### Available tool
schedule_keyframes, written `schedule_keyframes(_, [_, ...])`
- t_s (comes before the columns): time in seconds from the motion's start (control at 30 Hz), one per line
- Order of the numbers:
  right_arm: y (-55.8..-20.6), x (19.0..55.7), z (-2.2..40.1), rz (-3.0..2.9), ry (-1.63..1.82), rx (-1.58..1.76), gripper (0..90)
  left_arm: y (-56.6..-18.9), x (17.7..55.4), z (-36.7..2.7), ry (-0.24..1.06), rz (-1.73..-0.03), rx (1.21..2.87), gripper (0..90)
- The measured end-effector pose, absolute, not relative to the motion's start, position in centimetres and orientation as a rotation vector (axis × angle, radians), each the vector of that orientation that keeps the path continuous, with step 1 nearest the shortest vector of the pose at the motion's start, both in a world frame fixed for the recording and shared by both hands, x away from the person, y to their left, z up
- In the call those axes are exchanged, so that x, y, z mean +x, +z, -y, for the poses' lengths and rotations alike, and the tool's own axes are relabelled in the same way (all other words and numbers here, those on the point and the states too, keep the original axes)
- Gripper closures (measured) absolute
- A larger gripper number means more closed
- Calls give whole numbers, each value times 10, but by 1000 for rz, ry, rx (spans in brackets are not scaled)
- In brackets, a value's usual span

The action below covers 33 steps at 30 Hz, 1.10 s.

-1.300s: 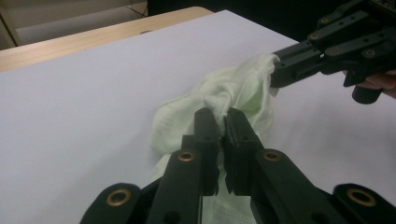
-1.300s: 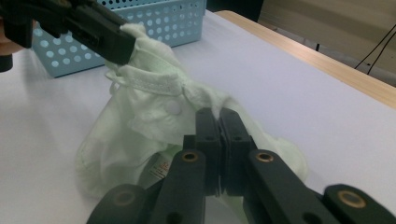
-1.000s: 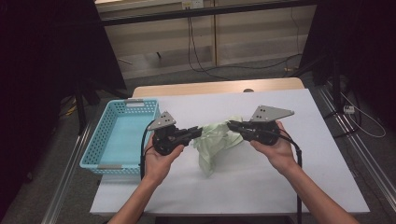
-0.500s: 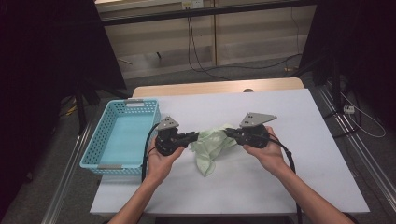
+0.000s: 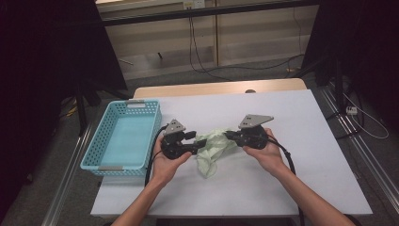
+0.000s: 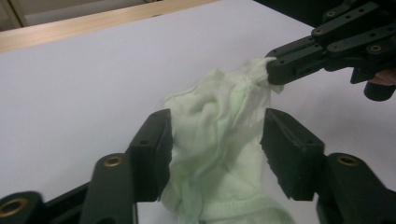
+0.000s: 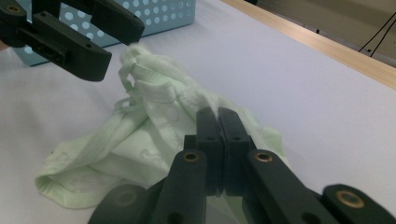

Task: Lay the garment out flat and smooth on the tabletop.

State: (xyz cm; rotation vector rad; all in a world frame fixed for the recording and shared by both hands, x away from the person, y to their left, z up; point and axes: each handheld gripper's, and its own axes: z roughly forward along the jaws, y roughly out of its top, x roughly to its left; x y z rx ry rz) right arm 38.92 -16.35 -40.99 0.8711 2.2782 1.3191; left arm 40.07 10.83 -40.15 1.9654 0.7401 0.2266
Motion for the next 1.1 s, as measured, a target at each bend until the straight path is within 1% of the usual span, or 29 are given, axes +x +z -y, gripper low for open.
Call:
schedule_keyframes(0.07, [-410, 389, 163, -2273, 1314, 872, 893, -405, 402, -105, 248, -733, 1999, 404])
schedule_keyframes(0.2, [-411, 392, 166, -2244, 1283, 898, 893, -416, 406, -102, 290, -768, 2083, 348])
schedule_keyframes(0.3, [-411, 395, 174, -2219, 1294, 945, 892, -418, 407, -101, 280, -779, 2091, 315])
schedule_keyframes(0.37, [-412, 398, 178, -2202, 1286, 960, 893, -418, 407, -100, 286, -791, 2092, 310])
schedule_keyframes(0.47, [-412, 402, 181, -2186, 1278, 978, 894, -418, 403, -96, 279, -774, 2101, 330])
schedule_keyframes(0.53, [-413, 405, 181, -2179, 1278, 991, 894, -419, 401, -93, 252, -762, 2106, 346])
schedule_keyframes(0.6, [-414, 410, 179, -2182, 1273, 990, 894, -421, 400, -91, 241, -771, 2110, 345])
schedule_keyframes(0.7, [-414, 417, 175, -2176, 1275, 987, 893, -426, 398, -88, 276, -758, 2141, 342])
schedule_keyframes(0.8, [-415, 423, 170, -2181, 1278, 986, 891, -427, 389, -79, 268, -690, 2168, 340])
schedule_keyframes(0.9, [-421, 428, 166, -2189, 1265, 993, 878, -428, 383, -72, 274, -646, 2190, 378])
schedule_keyframes(0.93, [-424, 428, 164, -2200, 1245, 995, 871, -430, 383, -70, 260, -649, 2201, 380])
schedule_keyframes(1.0, [-430, 429, 162, -2230, 1245, 994, 850, -436, 385, -68, 333, -663, 2234, 391])
schedule_keyframes(1.03, [-431, 429, 161, -2236, 1243, 990, 830, -438, 387, -68, 336, -668, 2245, 391])
schedule_keyframes(1.07, [-430, 429, 162, -2231, 1247, 996, 793, -441, 390, -68, 329, -685, 2239, 393])
schedule_keyframes(1.1, [-428, 429, 163, -2214, 1260, 1004, 754, -441, 393, -70, 316, -699, 2232, 437])
